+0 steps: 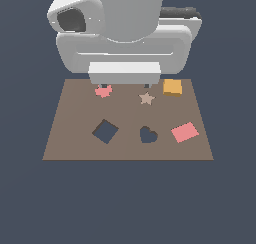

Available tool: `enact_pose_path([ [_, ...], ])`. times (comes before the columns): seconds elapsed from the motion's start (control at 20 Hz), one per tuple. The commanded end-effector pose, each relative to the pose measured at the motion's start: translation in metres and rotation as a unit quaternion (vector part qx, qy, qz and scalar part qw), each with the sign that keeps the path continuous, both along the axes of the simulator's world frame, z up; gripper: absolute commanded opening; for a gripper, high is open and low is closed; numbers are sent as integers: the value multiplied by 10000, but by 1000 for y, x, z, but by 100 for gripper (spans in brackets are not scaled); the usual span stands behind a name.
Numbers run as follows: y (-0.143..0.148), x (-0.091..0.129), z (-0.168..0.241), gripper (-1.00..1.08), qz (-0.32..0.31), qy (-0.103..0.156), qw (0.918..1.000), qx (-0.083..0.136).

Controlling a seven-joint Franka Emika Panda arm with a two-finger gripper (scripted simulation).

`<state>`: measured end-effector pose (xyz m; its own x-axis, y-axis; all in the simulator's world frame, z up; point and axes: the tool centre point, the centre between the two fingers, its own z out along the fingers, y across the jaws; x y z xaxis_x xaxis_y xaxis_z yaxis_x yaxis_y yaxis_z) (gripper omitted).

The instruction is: Insert a designated object into the corresponding slot on a board.

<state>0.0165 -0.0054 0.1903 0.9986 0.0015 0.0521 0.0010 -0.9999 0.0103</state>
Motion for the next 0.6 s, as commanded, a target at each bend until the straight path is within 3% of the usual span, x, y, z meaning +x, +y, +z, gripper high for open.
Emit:
enact_pose_path([
  [0.0, 0, 0, 0, 100, 0, 0, 10000, 0],
  [0.55, 23, -20, -21, 100, -111, 38, 9999, 10],
])
